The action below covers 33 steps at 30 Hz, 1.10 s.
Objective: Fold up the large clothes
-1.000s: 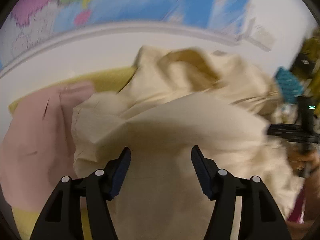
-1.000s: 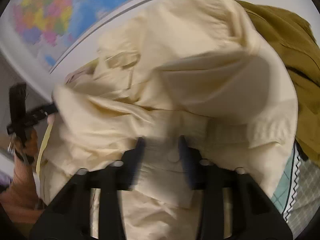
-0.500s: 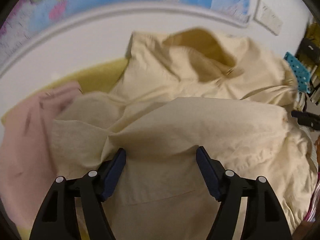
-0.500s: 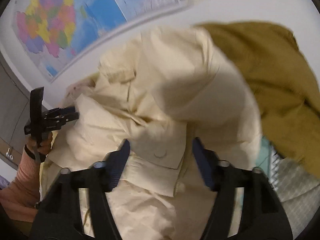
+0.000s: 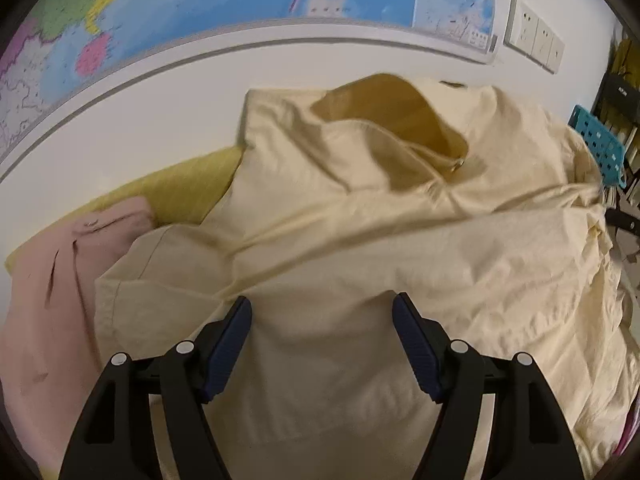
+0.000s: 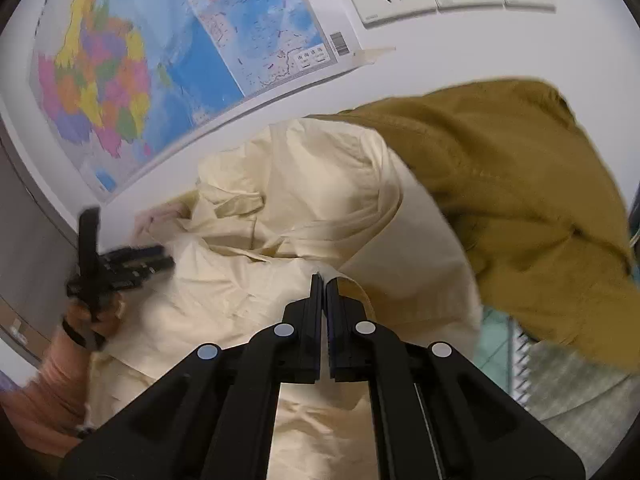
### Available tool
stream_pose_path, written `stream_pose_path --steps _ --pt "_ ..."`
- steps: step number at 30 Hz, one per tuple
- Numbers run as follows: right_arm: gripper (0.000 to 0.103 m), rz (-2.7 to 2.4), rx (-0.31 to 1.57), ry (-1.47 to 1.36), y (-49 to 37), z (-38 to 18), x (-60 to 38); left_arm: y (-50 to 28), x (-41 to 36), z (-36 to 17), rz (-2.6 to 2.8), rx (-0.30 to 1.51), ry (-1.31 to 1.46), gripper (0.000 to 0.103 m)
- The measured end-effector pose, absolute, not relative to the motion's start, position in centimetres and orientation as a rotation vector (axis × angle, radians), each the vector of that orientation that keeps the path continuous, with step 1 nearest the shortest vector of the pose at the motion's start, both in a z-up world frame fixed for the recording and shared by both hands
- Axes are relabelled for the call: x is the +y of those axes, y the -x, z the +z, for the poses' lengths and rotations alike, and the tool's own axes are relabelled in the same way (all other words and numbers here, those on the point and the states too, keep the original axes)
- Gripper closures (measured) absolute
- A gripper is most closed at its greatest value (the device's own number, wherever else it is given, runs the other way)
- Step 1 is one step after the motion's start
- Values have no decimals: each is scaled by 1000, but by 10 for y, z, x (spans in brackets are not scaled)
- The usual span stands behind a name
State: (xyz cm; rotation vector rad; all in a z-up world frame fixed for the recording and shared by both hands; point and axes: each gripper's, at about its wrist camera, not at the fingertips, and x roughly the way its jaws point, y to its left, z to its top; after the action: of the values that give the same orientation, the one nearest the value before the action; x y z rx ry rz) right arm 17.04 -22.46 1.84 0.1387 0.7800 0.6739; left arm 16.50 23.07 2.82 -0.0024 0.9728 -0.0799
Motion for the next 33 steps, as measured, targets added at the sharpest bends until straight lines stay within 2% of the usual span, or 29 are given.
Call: stream_pose_path --steps 3,6,8,9,10,13,14,20,23,26,28,30,31,33 --pt "98 640 836 -133 -183 3 -223 -174 219 22 -35 995 -61 33" --pt "85 578 902 -117 -190 -14 -215 -160 223 34 -33 952 -47 33" --pt "80 567 858 -113 -181 -6 -218 -138 232 50 -27 900 -31 31" --pt "73 566 823 -106 -174 1 -219 -130 237 56 -29 886 -30 30" --pt "63 568 764 -94 -163 14 -220 -119 240 61 -36 874 -25 30" --pt "60 654 672 -30 -141 34 -203 -93 237 68 -73 864 -32 30" --pt "56 695 664 13 -135 37 -190 -87 232 66 -93 870 -37 29" --pt "61 789 791 175 -155 0 -112 -70 219 37 -99 925 -34 29" --pt "74 728 878 166 -186 -27 -107 -48 229 40 -83 887 20 29" --pt "75 728 927 107 -203 -37 -114 -22 242 54 -55 841 52 25" --pt "71 724 908 126 -197 -28 -111 -2 251 57 -22 838 66 22" --pt "50 738 877 108 -183 -15 -121 13 257 56 -5 845 79 22" --pt "45 769 848 86 -169 -4 -128 23 256 56 -4 840 79 22" --pt "41 844 807 84 -139 9 -140 38 249 57 -15 829 63 22"
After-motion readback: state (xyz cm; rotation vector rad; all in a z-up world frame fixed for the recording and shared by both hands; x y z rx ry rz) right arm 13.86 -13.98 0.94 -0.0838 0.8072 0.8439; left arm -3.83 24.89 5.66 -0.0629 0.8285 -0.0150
